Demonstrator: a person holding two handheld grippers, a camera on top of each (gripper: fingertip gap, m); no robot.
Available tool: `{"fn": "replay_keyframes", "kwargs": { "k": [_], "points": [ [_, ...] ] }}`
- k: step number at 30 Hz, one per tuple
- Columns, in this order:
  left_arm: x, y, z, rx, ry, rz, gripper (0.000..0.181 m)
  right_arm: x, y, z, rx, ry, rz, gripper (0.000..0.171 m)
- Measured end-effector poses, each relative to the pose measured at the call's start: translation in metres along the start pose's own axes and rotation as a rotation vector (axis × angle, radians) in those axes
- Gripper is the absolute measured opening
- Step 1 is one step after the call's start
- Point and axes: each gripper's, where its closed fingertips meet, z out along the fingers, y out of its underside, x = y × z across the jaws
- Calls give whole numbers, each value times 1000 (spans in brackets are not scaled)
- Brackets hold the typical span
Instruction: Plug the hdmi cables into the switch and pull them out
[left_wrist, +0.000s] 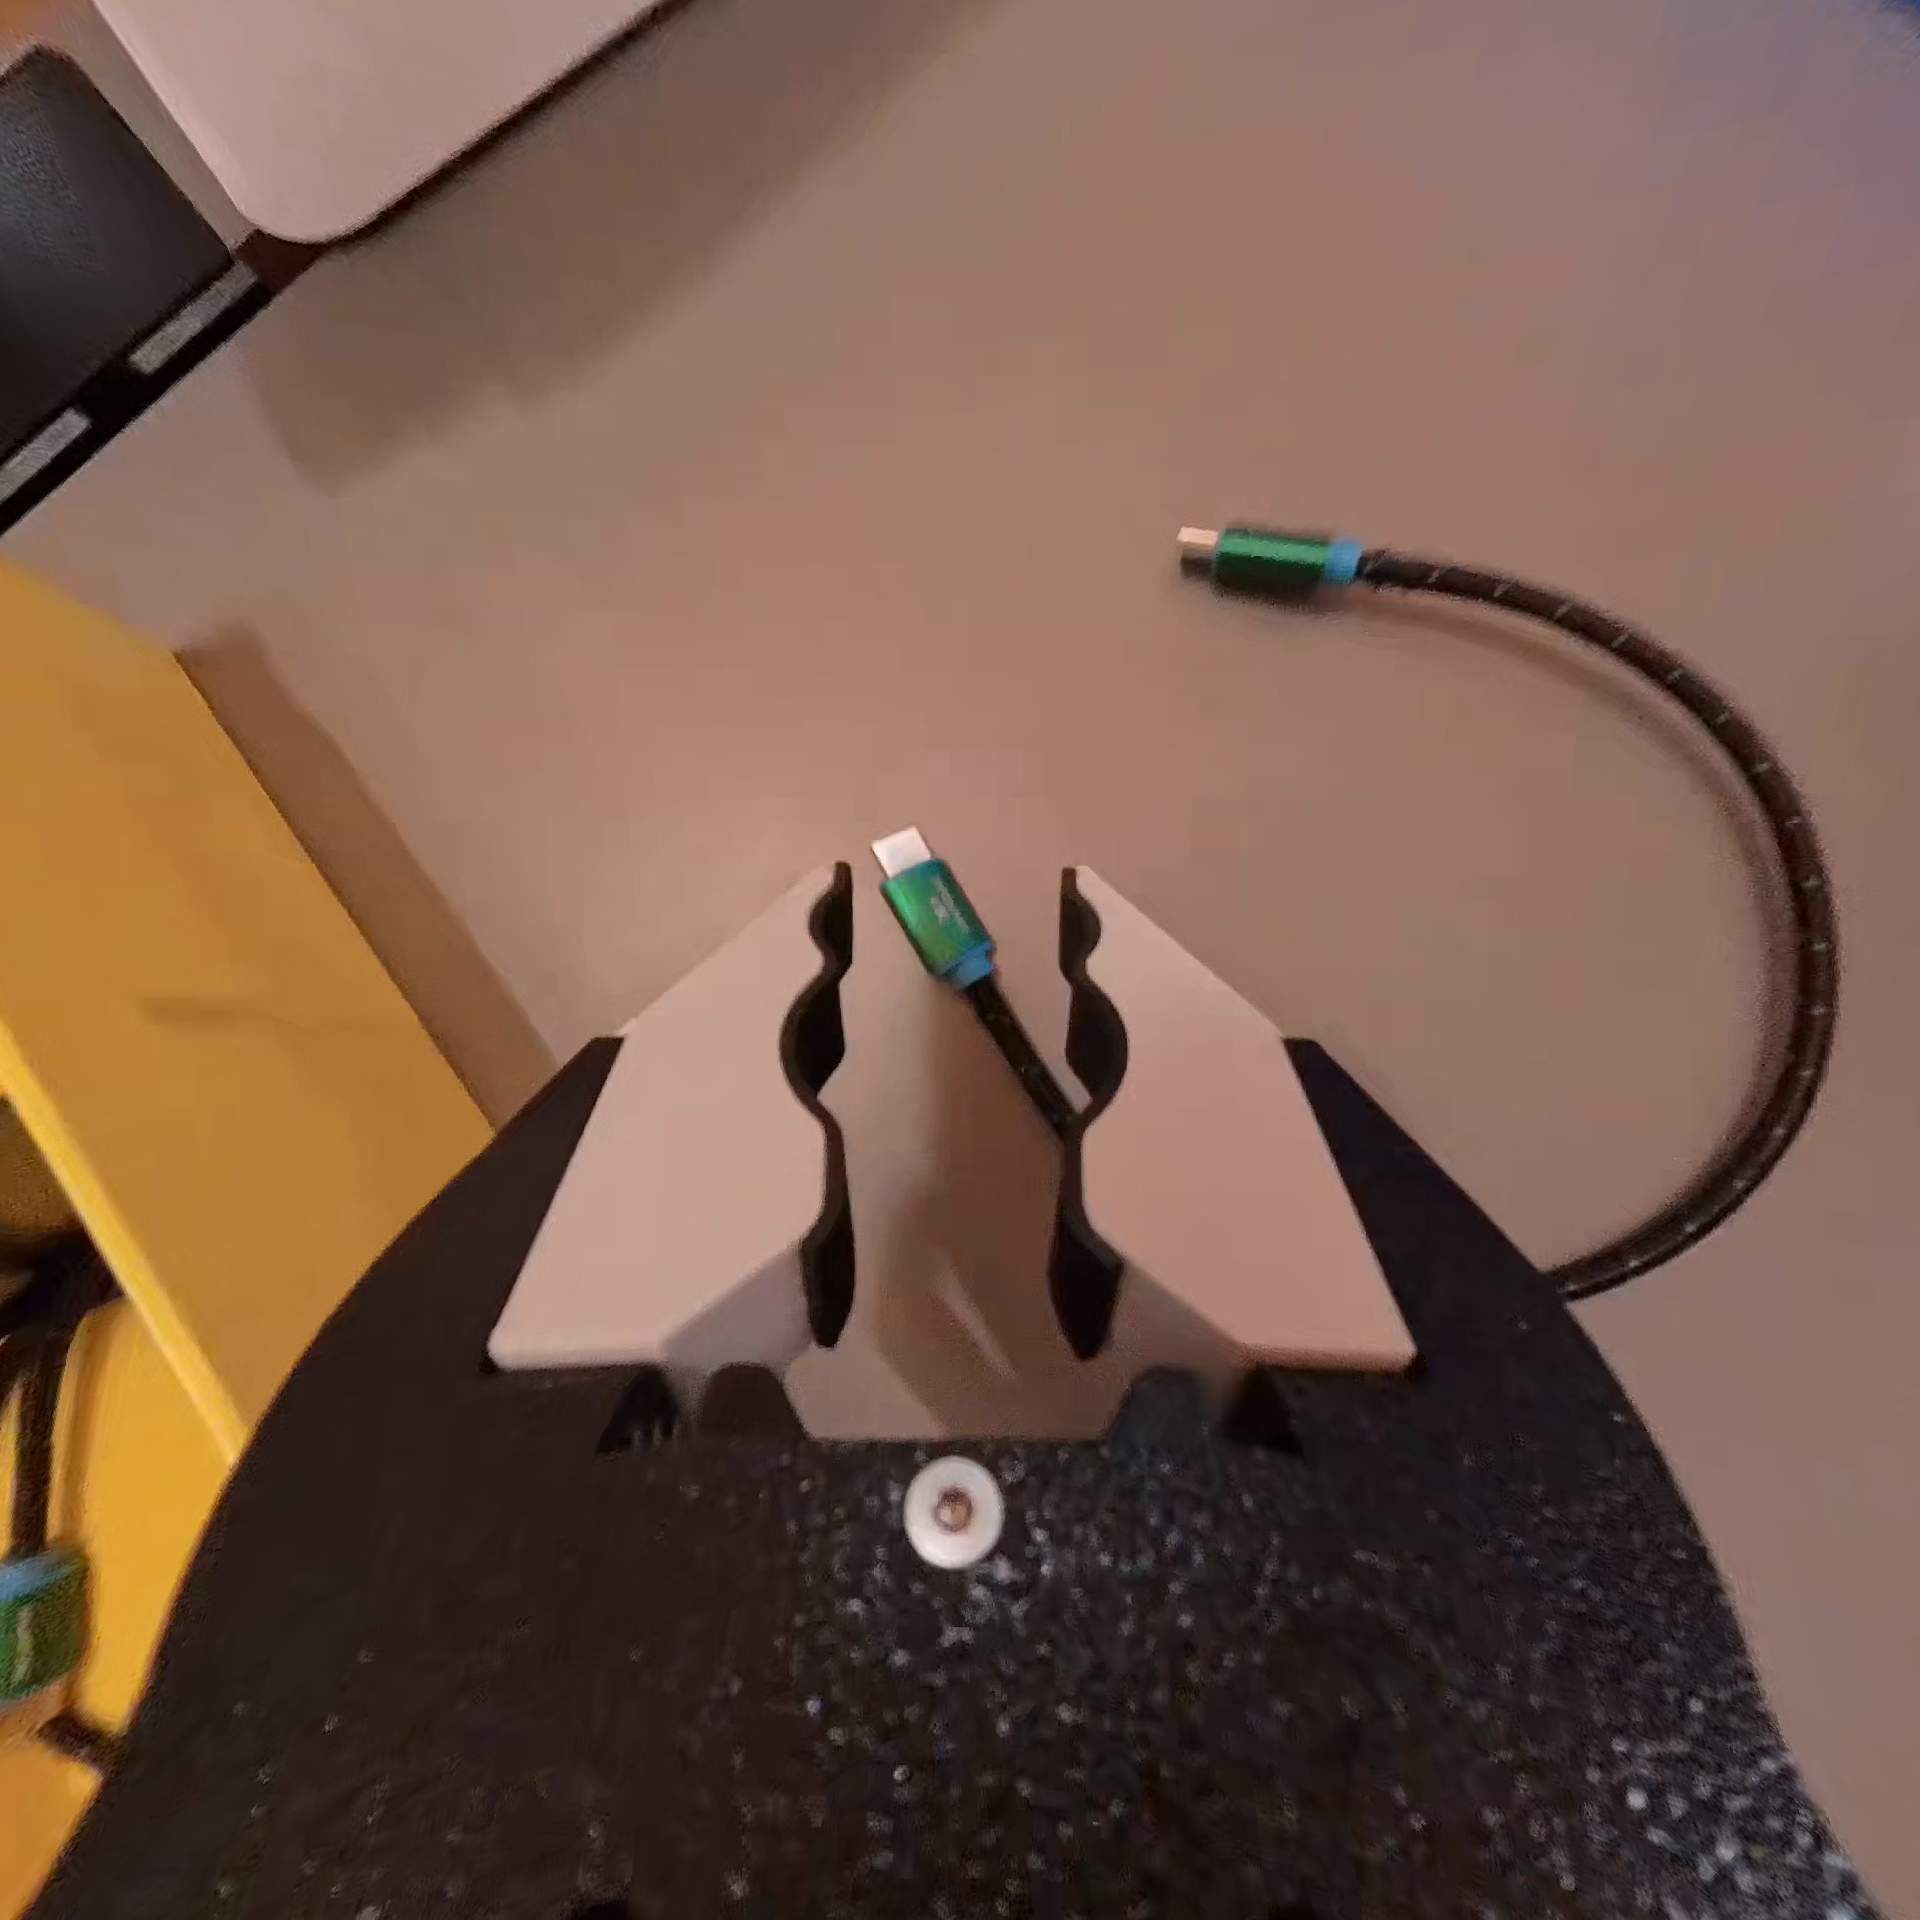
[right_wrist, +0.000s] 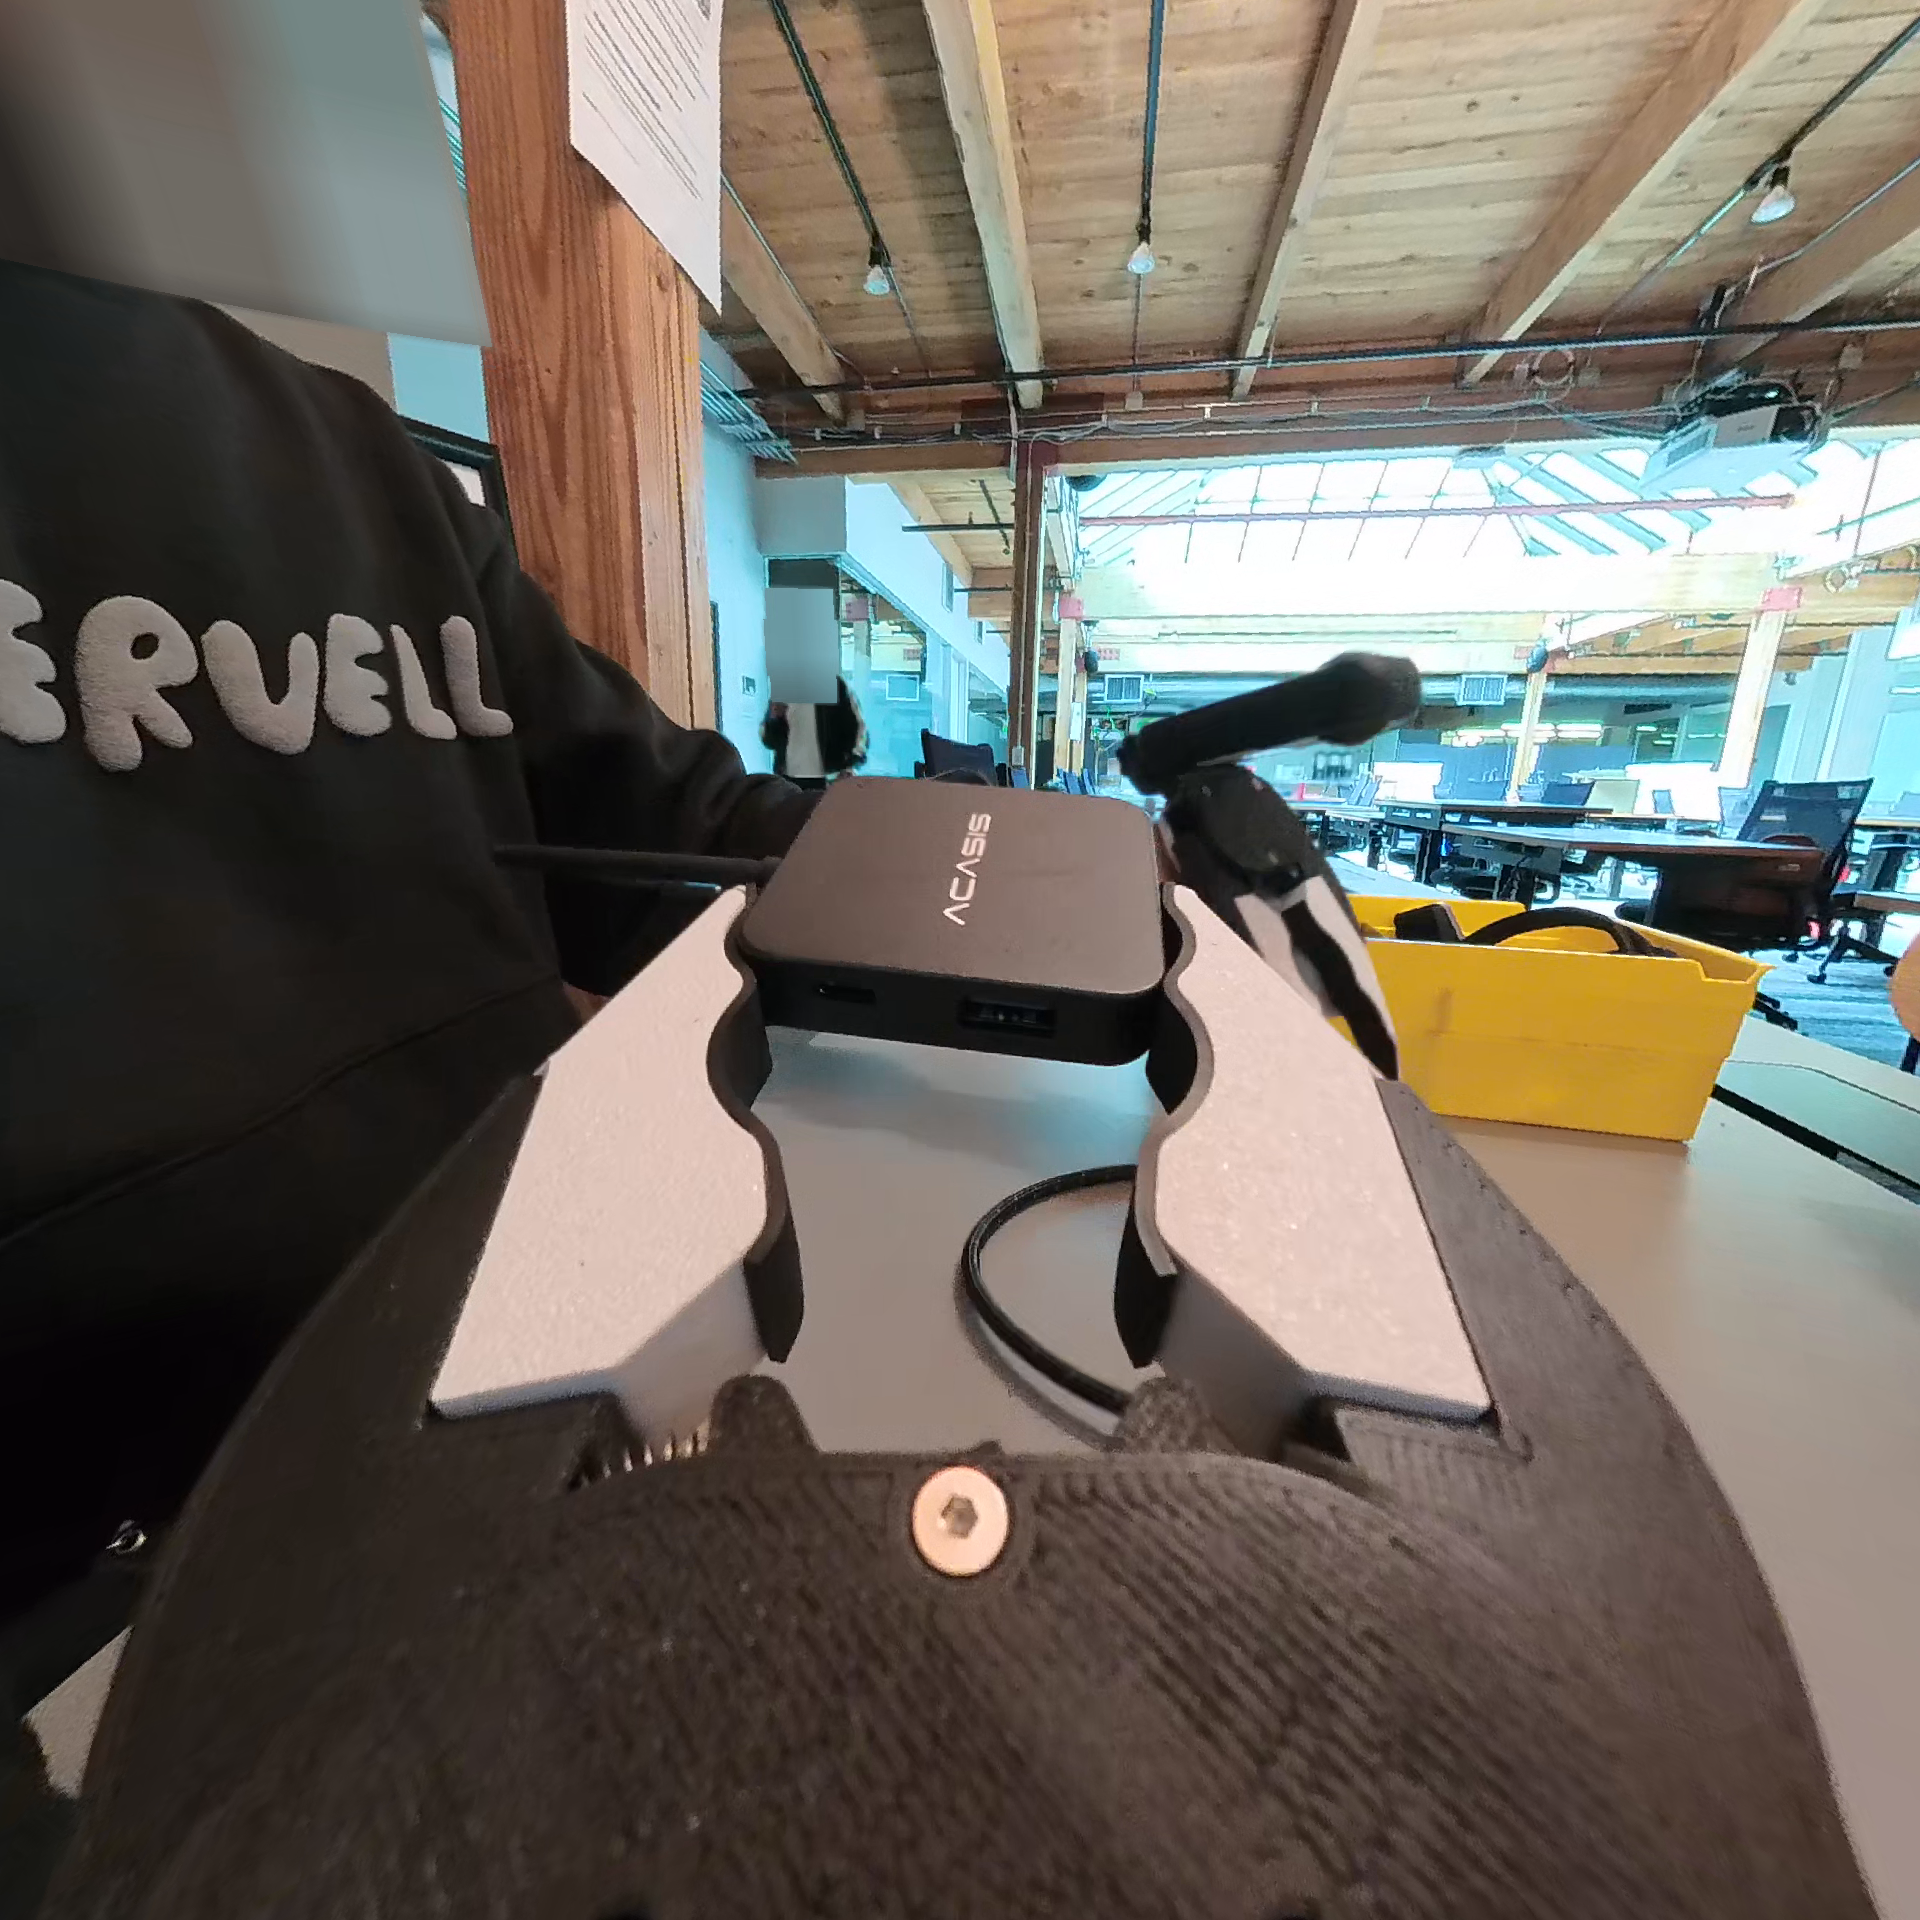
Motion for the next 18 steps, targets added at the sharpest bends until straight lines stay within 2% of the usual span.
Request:
{"fn": "replay_keyframes", "kwargs": {
  "k": [1, 3, 6, 10, 12, 15, 18],
  "points": [
    [1, 8, 4, -42, -23, 2, 41, 0, 0, 0, -3, -1, -1, 73],
    [5, 25, 13, -107, -51, -15, 48, 0, 2, 1, -11, -1, 1, 73],
    [8, 34, 26, -89, -91, -36, 49, 1, 4, 2, -25, -5, 4, 73],
    [10, 29, 38, -17, -63, -95, 36, 0, 7, 4, -36, -10, 9, 73],
    [9, 24, 43, 16, -28, -110, 18, 1, 8, 3, -41, -7, 9, 73],
    [18, 15, 48, 67, 96, 11, 14, 1, 7, 3, -36, -6, 10, 73],
    [56, 18, 42, 119, 369, 345, 15, 2, 8, 3, -41, -5, 12, 73]
  ]
}}
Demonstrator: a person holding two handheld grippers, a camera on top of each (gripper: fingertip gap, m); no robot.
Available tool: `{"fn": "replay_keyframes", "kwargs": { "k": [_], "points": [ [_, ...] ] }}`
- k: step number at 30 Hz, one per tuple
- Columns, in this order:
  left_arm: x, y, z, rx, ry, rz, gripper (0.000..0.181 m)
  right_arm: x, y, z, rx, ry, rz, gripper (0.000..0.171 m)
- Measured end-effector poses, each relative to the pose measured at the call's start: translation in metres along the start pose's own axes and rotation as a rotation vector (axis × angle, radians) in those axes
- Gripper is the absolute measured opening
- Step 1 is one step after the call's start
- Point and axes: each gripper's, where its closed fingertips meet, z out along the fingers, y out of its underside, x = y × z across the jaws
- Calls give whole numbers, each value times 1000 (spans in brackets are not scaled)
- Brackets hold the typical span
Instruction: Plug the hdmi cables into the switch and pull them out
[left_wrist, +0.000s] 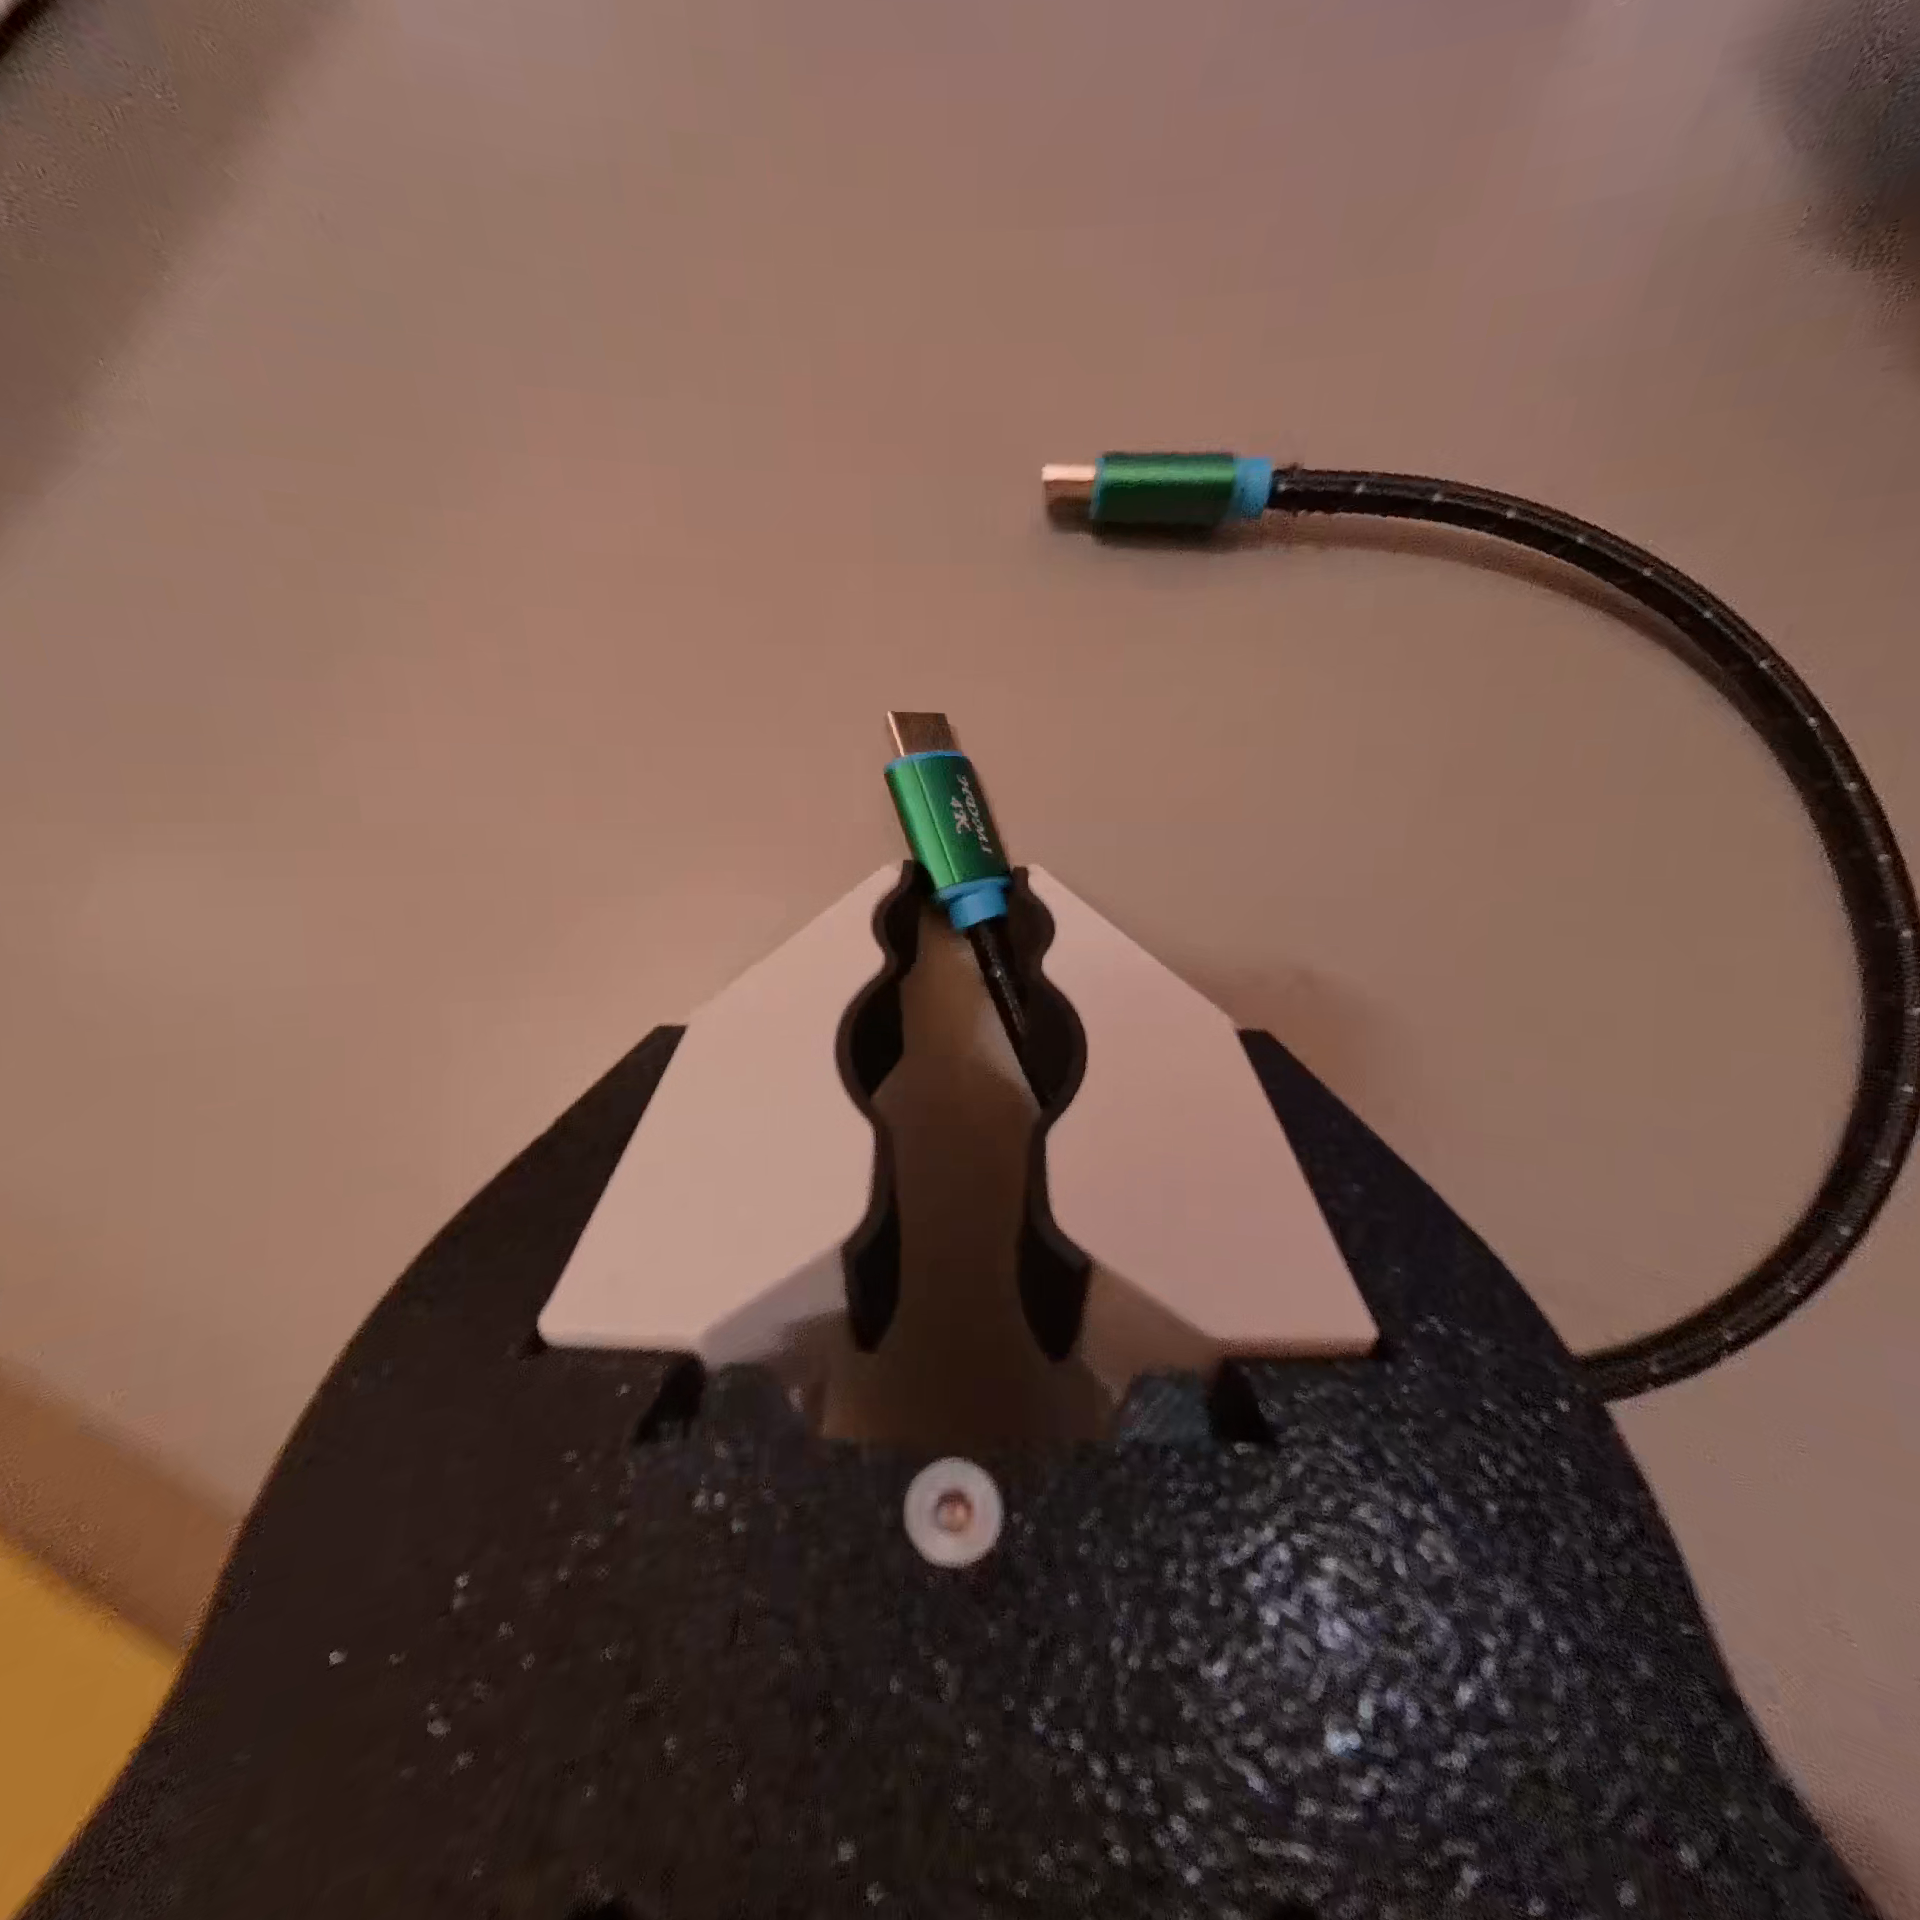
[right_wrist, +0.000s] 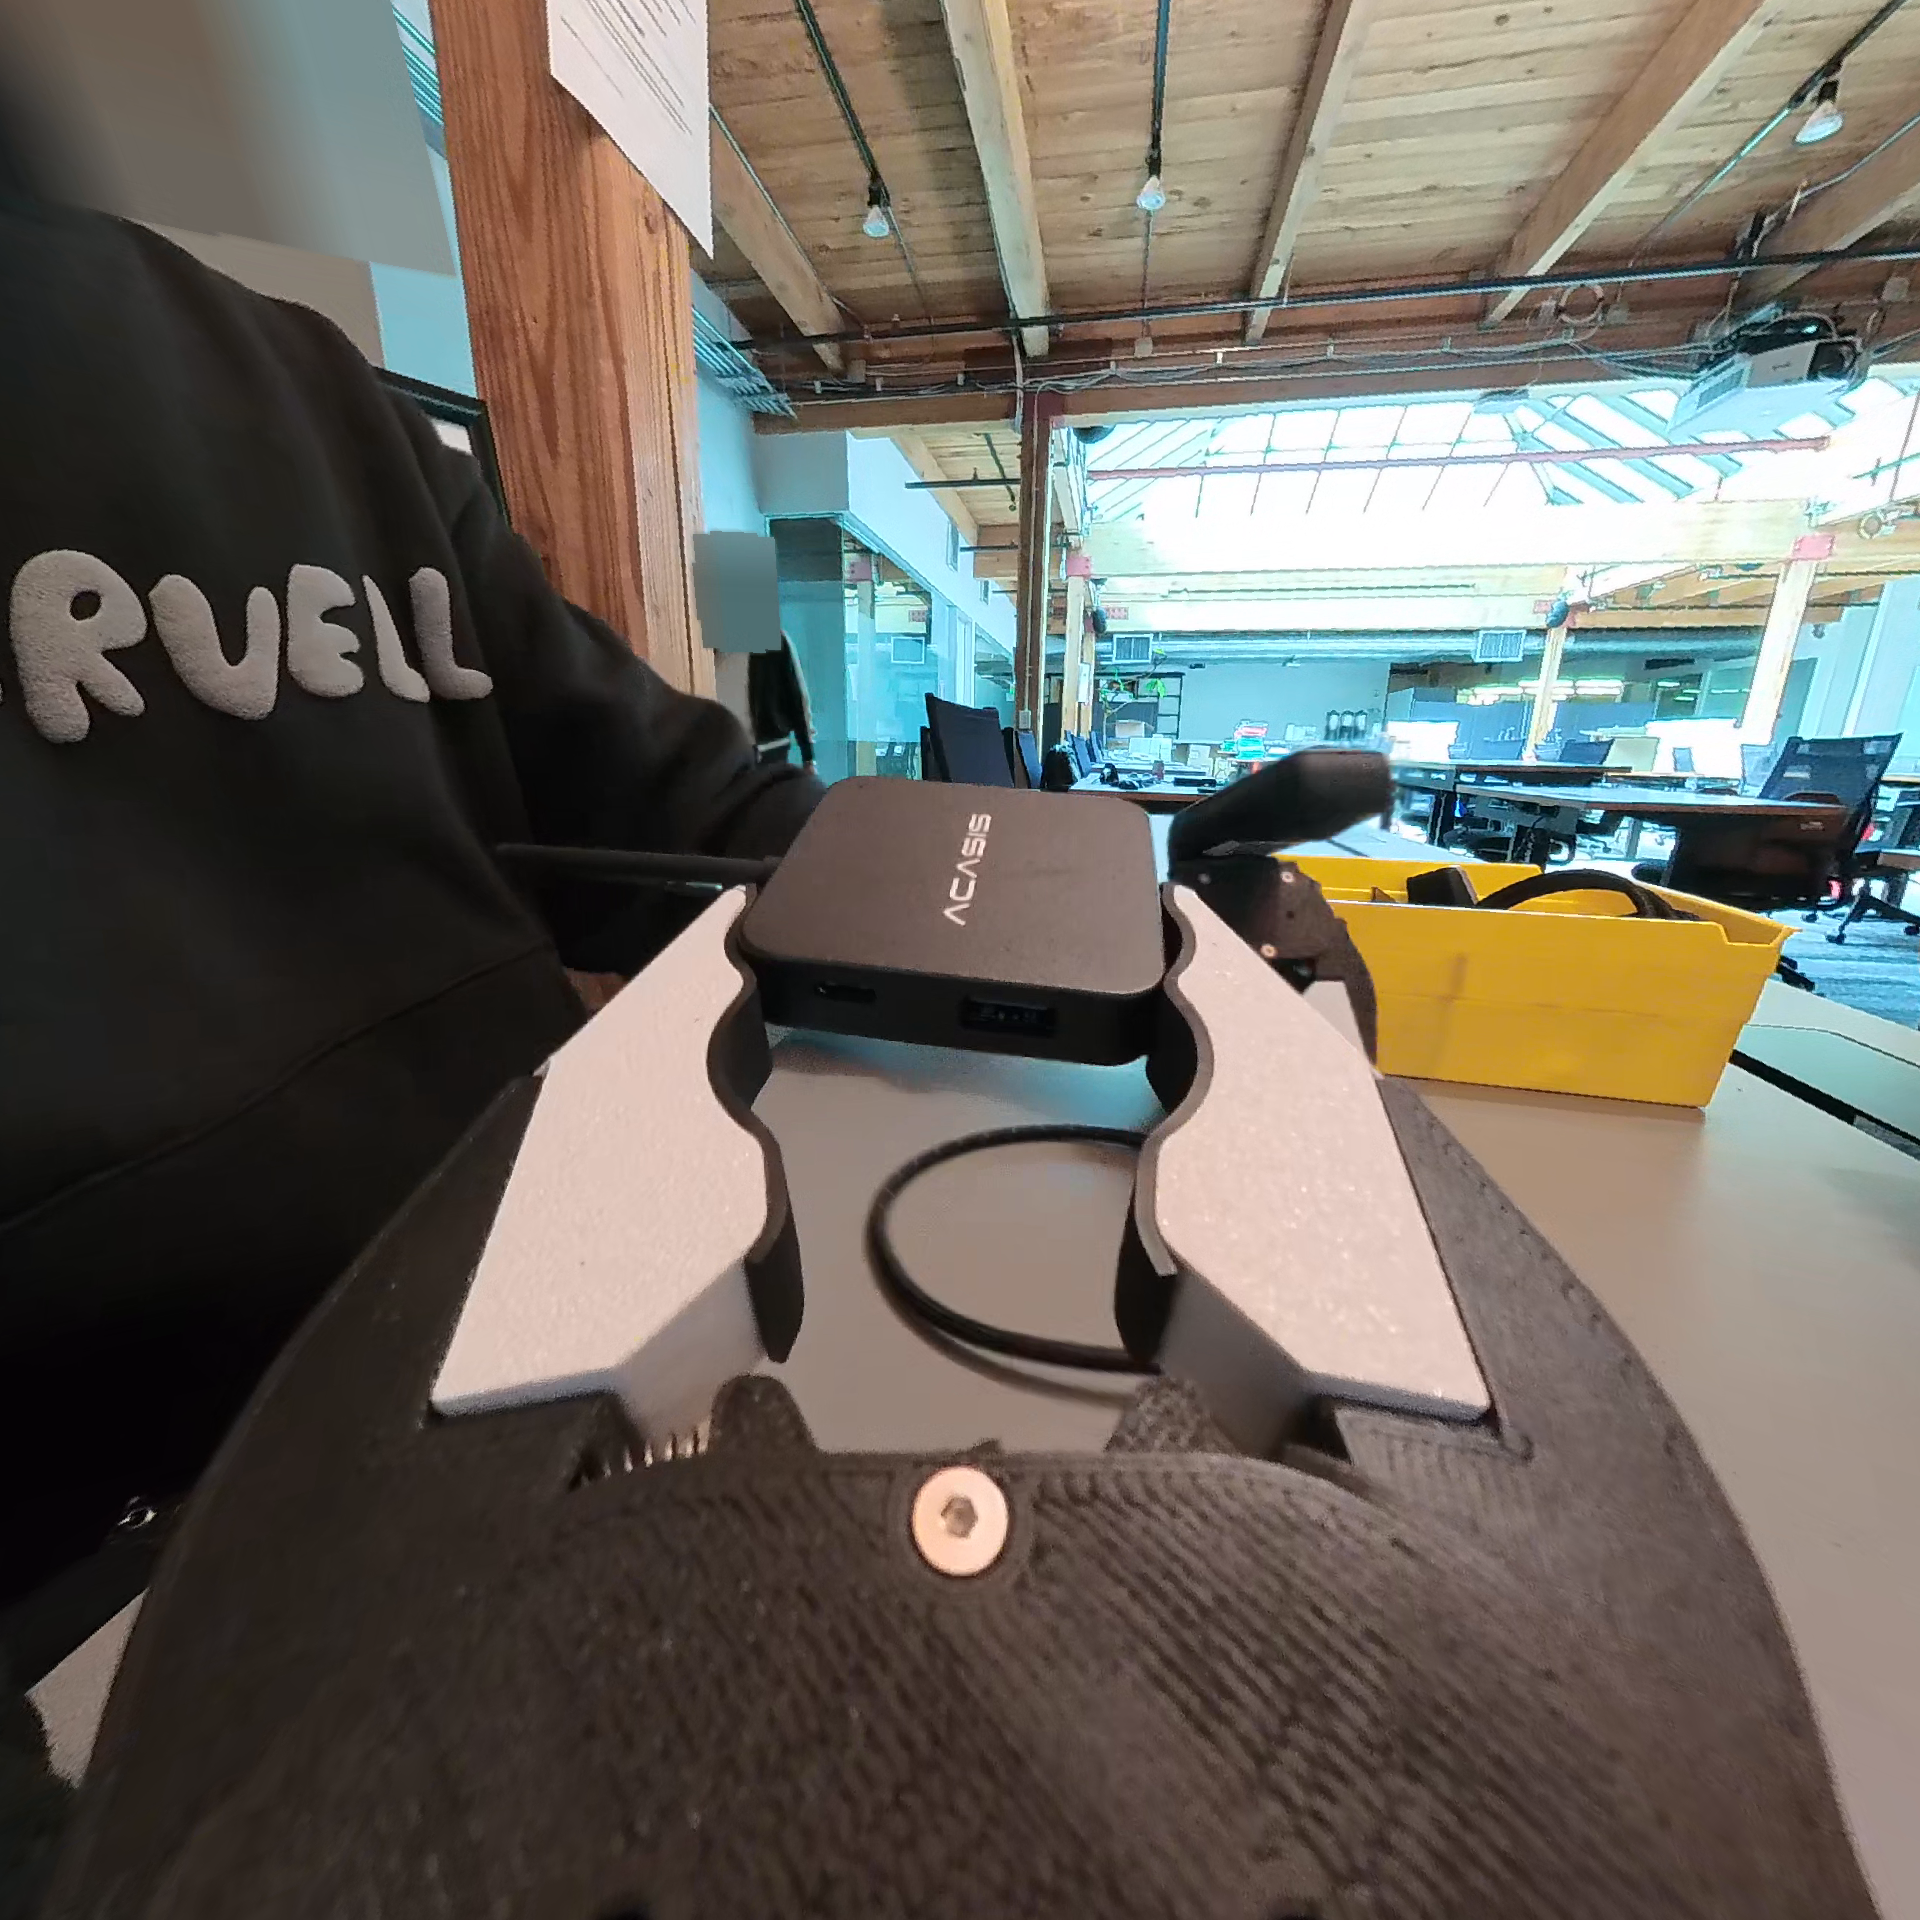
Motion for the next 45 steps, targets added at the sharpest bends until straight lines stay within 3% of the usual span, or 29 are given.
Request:
{"fn": "replay_keyframes", "kwargs": {
  "k": [3, 6, 10, 14, 16, 19, 26, 37, 41, 45],
  "points": [
    [18, 0, -1, 7, 102, 188, 15, 0, 3, 1, -8, -3, 8, 73],
    [15, -8, -2, 9, -2, 195, 24, 1, 7, 2, -27, 1, 13, 73],
    [14, -9, -9, -7, -238, 344, 32, 2, 7, 2, -26, 0, 13, 73],
    [23, -9, -5, -1, -299, 460, 32, 4, 8, 2, -27, -2, 22, 73],
    [12, -7, -2, -16, -349, 430, 16, 4, 10, 2, -27, -5, 33, 73],
    [7, -10, 3, 65, -337, 316, 13, 4, 14, 2, -44, 0, 35, 73],
    [3, -11, 4, 84, -385, 266, 12, 7, 16, 4, -62, 1, 29, 73],
    [-2, -11, 4, 98, -306, 205, 8, 8, 22, 14, -100, -23, 15, 73],
    [-3, -12, 4, 102, -313, 236, 8, 25, 27, 19, -145, -7, 6, 73],
    [-1, -23, 4, 153, -210, 168, 8, 51, 31, 30, -216, 30, -31, 73]
  ]
}}
